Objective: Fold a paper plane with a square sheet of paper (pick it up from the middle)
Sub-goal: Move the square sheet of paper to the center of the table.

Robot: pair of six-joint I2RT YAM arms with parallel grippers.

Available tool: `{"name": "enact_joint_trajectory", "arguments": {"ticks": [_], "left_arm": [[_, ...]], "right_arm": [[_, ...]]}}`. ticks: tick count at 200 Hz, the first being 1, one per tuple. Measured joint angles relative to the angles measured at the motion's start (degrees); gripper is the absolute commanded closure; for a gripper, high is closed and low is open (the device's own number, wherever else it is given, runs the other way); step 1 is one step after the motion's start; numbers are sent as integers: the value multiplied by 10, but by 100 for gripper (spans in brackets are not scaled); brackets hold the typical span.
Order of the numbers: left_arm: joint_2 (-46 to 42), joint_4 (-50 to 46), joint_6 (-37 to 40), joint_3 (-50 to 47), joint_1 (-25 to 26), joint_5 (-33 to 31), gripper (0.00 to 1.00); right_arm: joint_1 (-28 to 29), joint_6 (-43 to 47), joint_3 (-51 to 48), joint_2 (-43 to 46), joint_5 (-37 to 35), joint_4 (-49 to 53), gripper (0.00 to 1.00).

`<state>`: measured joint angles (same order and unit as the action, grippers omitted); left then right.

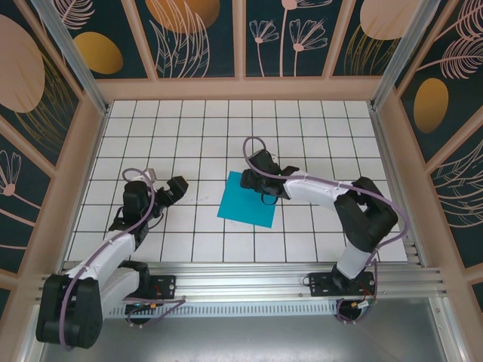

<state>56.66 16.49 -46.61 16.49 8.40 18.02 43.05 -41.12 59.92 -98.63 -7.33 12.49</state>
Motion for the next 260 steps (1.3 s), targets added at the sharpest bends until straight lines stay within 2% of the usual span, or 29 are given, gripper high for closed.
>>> {"name": "enact_joint_trajectory", "arguments": {"ticks": [33, 84, 130, 172, 210, 237, 260], "left_arm": [[28, 0, -2, 23, 14, 2, 1], [76, -9, -2, 55, 57, -5, 1], [104, -17, -2, 67, 70, -10, 2], [98, -32, 3, 68, 70, -46, 1], [68, -45, 9, 68, 70, -79, 1], [50, -39, 15, 65, 70, -83, 1], [50, -36, 20, 65, 70, -83, 1]], "right_arm": [[-4, 1, 31, -47, 23, 15, 33], [-4, -21, 32, -69, 27, 40, 32], [-4, 7, 48, -89, 27, 41, 31], [-4, 52, 89, -123, 29, 40, 32], [-5, 140, 105, -134, 44, 42, 33], [-7, 218, 117, -140, 59, 53, 32], [-6, 238, 142, -150, 59, 74, 30]]}}
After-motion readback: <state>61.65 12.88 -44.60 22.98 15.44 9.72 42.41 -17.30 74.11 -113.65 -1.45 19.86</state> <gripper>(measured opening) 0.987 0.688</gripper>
